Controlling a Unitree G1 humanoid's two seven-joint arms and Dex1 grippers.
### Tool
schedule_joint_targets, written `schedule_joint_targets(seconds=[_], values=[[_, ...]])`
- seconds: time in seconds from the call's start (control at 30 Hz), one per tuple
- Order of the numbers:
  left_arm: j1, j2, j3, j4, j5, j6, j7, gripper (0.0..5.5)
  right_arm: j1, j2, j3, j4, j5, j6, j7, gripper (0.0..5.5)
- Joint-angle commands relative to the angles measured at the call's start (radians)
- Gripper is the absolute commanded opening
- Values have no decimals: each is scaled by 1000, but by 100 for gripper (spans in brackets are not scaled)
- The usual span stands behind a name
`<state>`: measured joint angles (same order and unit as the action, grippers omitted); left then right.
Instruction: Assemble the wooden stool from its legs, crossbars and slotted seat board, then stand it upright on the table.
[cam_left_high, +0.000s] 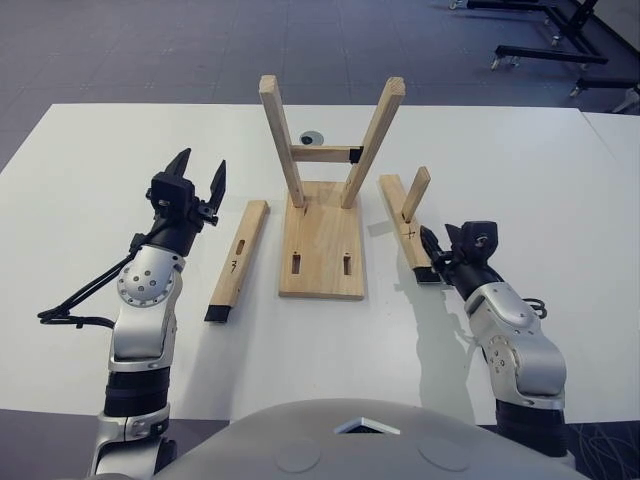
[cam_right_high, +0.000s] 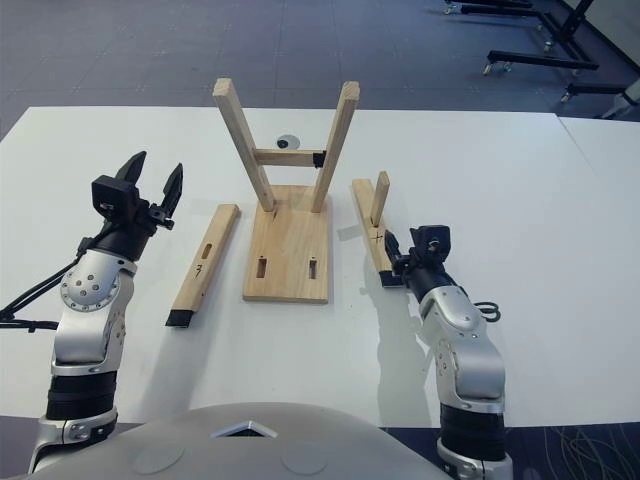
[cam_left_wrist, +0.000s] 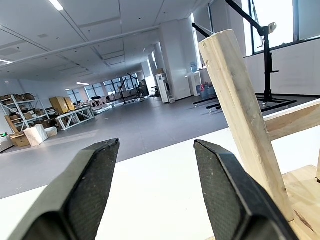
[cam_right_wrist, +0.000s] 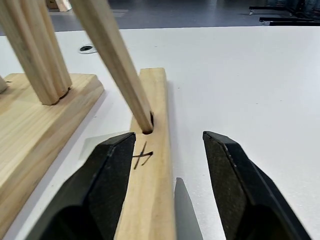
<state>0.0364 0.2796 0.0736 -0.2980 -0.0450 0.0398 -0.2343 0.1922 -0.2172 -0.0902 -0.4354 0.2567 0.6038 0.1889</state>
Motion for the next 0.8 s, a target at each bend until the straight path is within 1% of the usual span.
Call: schedule_joint_targets(seconds=[0.03, 0.13, 0.33, 0.43, 0.5, 0.6, 0.8], values=[[-12, 2, -13, 5, 13, 15, -1, 272, -42, -15, 34, 9, -3, 47, 13, 249], [-19, 3, -15, 11, 14, 14, -7, 272, -64, -15, 38, 56, -10, 42, 18, 249], [-27, 7, -11, 21, 11, 10, -10, 272, -63, -8, 55, 101, -33, 34, 5, 346], [-27, 5, -10, 23, 11, 8, -7, 272, -65, -18, 69, 90, -42, 65, 2, 396], [-26, 4, -10, 24, 12, 5, -5, 272, -75, -31, 85, 91, -55, 107, 0, 402], [-23, 0, -13, 26, 15, 2, -1, 272, -89, -37, 103, 71, -49, 233, -6, 402], [-2, -13, -14, 8, 24, 0, 18, 272, -142, -62, 81, 45, -25, 424, 1, 402]])
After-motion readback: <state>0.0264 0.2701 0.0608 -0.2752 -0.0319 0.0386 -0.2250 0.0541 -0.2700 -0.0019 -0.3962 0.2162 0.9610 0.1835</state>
